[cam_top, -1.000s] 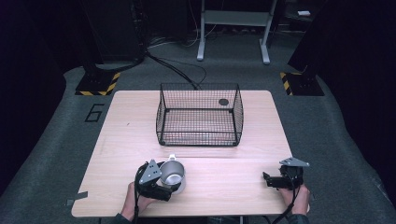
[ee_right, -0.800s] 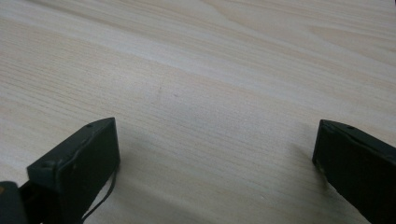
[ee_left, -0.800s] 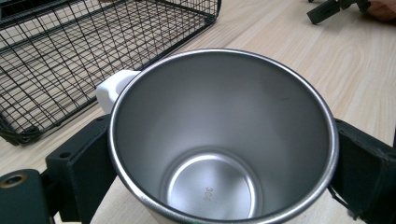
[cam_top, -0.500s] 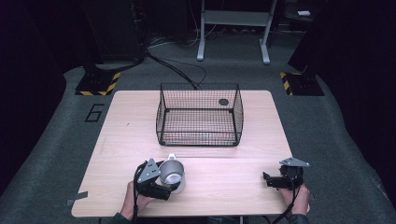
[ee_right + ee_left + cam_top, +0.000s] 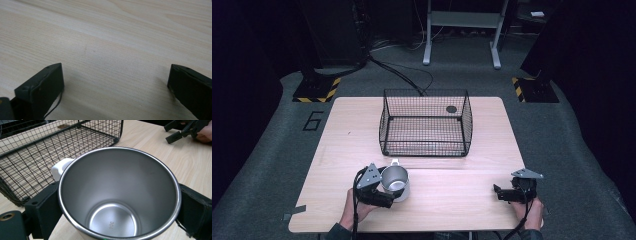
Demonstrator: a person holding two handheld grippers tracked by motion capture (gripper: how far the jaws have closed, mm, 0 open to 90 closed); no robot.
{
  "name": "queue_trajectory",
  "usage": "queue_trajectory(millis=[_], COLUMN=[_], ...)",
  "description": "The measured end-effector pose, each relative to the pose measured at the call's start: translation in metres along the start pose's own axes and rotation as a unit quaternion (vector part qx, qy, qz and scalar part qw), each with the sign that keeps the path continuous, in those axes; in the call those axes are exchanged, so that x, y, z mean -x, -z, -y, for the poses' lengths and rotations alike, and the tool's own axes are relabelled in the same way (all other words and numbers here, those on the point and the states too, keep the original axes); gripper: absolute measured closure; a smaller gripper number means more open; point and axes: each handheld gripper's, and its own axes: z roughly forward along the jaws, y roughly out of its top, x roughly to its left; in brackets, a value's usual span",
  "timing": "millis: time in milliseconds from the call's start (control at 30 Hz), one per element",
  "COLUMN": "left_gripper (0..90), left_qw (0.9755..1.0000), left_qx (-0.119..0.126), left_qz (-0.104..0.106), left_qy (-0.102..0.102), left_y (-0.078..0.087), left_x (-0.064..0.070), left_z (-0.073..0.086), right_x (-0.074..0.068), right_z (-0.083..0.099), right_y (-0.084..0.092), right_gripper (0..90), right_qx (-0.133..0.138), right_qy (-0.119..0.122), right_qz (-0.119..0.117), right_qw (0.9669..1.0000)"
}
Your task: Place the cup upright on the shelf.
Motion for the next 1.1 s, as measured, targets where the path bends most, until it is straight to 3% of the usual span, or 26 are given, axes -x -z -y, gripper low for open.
queue_trajectory(millis=[1100], left_gripper=[6.8], left_qw=[0.9996], left_qx=[0.027], left_qz=[0.005], left_qy=[-0.012], left_y=[-0.002], left_x=[-0.017], left_z=[-0.051], right_x=[0.001], right_z=[0.0], right_y=[0.0], right_gripper=[0.1], right_qx=[0.0], right_qy=[0.002], right_qz=[-0.001], right_qw=[1.0])
